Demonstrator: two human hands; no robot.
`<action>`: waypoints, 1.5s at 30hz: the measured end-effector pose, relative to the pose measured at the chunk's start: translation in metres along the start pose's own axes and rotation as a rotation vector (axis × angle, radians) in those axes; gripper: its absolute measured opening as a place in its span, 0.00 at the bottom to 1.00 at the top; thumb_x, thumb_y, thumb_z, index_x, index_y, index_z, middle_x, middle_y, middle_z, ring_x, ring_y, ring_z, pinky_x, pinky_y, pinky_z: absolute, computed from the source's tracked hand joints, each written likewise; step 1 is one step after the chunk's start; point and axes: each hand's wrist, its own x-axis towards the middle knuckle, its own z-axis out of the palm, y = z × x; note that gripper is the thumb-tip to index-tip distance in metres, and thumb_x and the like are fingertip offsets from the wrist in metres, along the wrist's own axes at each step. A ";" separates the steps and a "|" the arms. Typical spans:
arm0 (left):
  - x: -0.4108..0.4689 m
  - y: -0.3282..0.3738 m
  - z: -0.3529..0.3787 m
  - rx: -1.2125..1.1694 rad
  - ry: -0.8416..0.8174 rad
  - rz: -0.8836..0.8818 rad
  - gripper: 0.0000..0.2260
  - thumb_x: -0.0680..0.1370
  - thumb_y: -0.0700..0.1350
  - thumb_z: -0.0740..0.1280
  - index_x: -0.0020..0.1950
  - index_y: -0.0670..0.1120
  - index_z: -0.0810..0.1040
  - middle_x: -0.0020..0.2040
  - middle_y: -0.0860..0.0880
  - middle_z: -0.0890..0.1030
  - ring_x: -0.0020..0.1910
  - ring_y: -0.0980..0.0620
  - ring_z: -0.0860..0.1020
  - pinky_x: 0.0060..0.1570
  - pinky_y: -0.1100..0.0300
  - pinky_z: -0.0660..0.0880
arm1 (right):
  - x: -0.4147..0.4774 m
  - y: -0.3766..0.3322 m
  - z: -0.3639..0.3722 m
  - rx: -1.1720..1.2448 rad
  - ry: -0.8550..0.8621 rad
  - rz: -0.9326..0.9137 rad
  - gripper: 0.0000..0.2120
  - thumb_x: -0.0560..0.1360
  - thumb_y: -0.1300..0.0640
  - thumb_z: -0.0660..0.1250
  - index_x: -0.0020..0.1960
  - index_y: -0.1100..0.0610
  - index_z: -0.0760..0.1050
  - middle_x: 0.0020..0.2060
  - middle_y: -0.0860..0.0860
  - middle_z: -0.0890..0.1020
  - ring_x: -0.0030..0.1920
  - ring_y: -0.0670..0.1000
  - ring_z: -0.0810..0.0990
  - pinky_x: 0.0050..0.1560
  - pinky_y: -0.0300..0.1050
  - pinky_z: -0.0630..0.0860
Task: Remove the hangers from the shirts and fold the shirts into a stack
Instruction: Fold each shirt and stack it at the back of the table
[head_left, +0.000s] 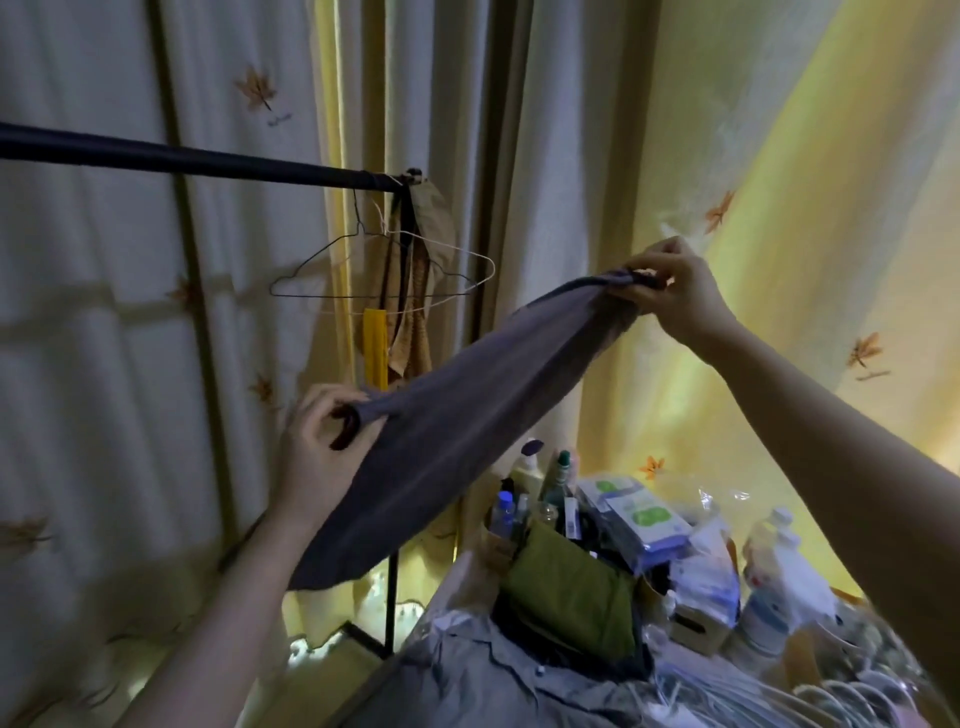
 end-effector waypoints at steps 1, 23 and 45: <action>-0.011 0.004 0.004 -0.046 -0.100 -0.024 0.08 0.70 0.45 0.72 0.44 0.54 0.76 0.46 0.57 0.77 0.51 0.63 0.75 0.52 0.74 0.69 | -0.007 0.009 -0.005 0.006 -0.032 0.022 0.09 0.72 0.61 0.71 0.52 0.54 0.79 0.50 0.53 0.69 0.46 0.48 0.73 0.38 0.30 0.77; -0.351 0.090 0.198 -0.178 -1.656 -0.213 0.08 0.73 0.49 0.64 0.40 0.64 0.69 0.38 0.60 0.72 0.42 0.57 0.73 0.47 0.63 0.70 | -0.363 0.149 -0.136 -0.139 -0.679 0.658 0.24 0.66 0.71 0.74 0.40 0.39 0.82 0.54 0.54 0.72 0.52 0.49 0.75 0.53 0.44 0.78; -0.279 -0.047 0.177 -0.600 -0.729 -1.618 0.22 0.77 0.61 0.60 0.68 0.54 0.66 0.66 0.47 0.71 0.62 0.44 0.73 0.61 0.47 0.68 | -0.358 0.082 0.101 0.023 -0.606 0.838 0.25 0.75 0.64 0.66 0.71 0.60 0.65 0.66 0.57 0.71 0.66 0.54 0.71 0.63 0.41 0.66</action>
